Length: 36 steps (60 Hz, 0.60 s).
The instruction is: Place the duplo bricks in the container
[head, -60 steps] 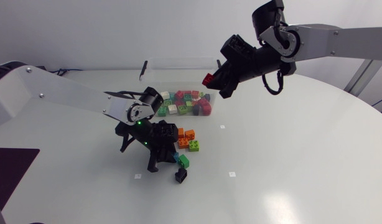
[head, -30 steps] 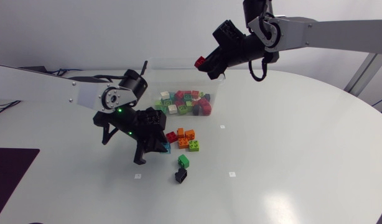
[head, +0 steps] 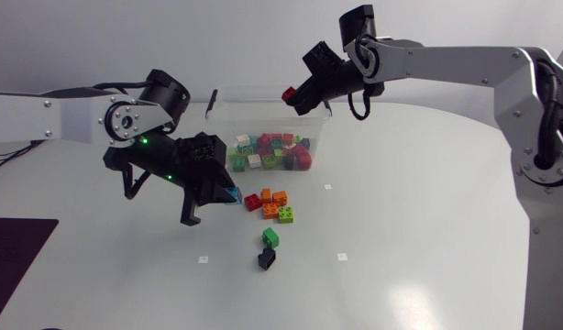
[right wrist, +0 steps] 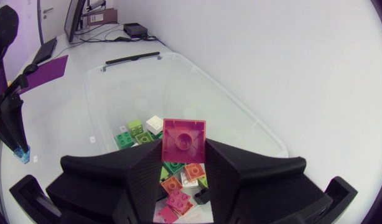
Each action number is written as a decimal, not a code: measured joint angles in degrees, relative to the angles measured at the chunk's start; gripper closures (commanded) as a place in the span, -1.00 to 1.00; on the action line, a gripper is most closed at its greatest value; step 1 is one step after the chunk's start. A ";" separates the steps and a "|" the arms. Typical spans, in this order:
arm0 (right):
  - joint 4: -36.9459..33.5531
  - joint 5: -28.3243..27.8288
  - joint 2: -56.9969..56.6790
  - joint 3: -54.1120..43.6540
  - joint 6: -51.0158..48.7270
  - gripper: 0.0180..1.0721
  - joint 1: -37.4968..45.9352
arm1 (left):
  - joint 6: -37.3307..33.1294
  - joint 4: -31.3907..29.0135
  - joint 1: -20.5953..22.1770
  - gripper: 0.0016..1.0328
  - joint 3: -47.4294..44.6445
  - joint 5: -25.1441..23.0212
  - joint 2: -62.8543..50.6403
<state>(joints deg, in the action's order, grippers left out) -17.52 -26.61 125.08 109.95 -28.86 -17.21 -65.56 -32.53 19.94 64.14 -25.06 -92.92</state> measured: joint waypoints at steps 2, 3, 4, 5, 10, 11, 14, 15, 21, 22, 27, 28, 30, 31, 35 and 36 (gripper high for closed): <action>-0.07 0.33 0.83 0.96 0.13 0.48 0.04 | 0.26 -0.02 -0.22 0.43 0.11 -0.04 0.22; -0.09 0.42 1.18 1.36 0.20 0.37 0.04 | 0.52 -0.02 -0.39 0.43 0.22 -0.09 0.31; -0.11 0.55 1.49 1.75 0.22 0.25 0.04 | 0.66 -0.09 -0.52 0.43 0.37 -0.15 0.33; -0.17 0.74 1.81 2.12 0.22 0.10 0.07 | 1.05 -0.15 -0.74 0.43 0.59 -0.17 0.39; -0.87 1.18 3.06 4.09 0.39 -0.63 0.09 | 1.75 -0.15 -1.49 0.43 1.73 -0.28 0.52; -1.14 1.25 3.23 4.42 0.42 -0.72 0.09 | 1.95 -0.15 -1.57 0.43 1.95 -0.42 0.55; -1.64 1.38 3.48 5.11 0.42 -0.88 0.07 | 2.82 -0.13 -2.03 0.43 2.86 -0.81 0.63; -1.66 1.49 3.48 5.22 0.42 -0.90 0.07 | 3.26 -0.02 -2.27 0.43 3.26 -1.09 0.63; -1.70 1.84 3.48 5.46 0.44 -0.90 0.07 | 6.10 2.03 -3.04 0.43 5.42 -1.51 0.63; -1.73 1.84 3.48 5.44 0.44 -0.90 0.07 | 6.64 2.47 -3.15 0.43 5.79 -1.55 0.63; -1.51 2.05 3.30 4.81 0.42 -0.90 0.07 | 9.73 5.62 -3.69 0.43 7.85 -1.66 0.61; -1.42 2.10 3.10 4.48 0.42 -0.90 0.07 | 10.38 6.32 -3.78 0.43 8.20 -1.68 0.61; -1.18 2.29 2.58 3.58 0.42 -0.90 0.07 | 11.87 7.93 -3.89 0.43 9.01 -1.68 0.50; -1.11 2.40 2.23 2.95 0.44 -0.90 0.07 | 12.39 8.63 -3.96 0.43 9.40 -1.68 0.48; -0.42 2.43 0.66 0.74 0.42 -0.90 0.07 | 15.21 11.41 -4.22 0.43 10.99 -1.68 -0.15; -0.11 2.45 0.09 -0.11 0.42 -0.90 0.07 | 16.00 11.98 -4.26 0.43 11.37 -1.68 -0.31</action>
<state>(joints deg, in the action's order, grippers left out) -17.63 -24.16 125.16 109.84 -28.45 -17.15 -49.56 -20.56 15.68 75.50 -26.74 -93.23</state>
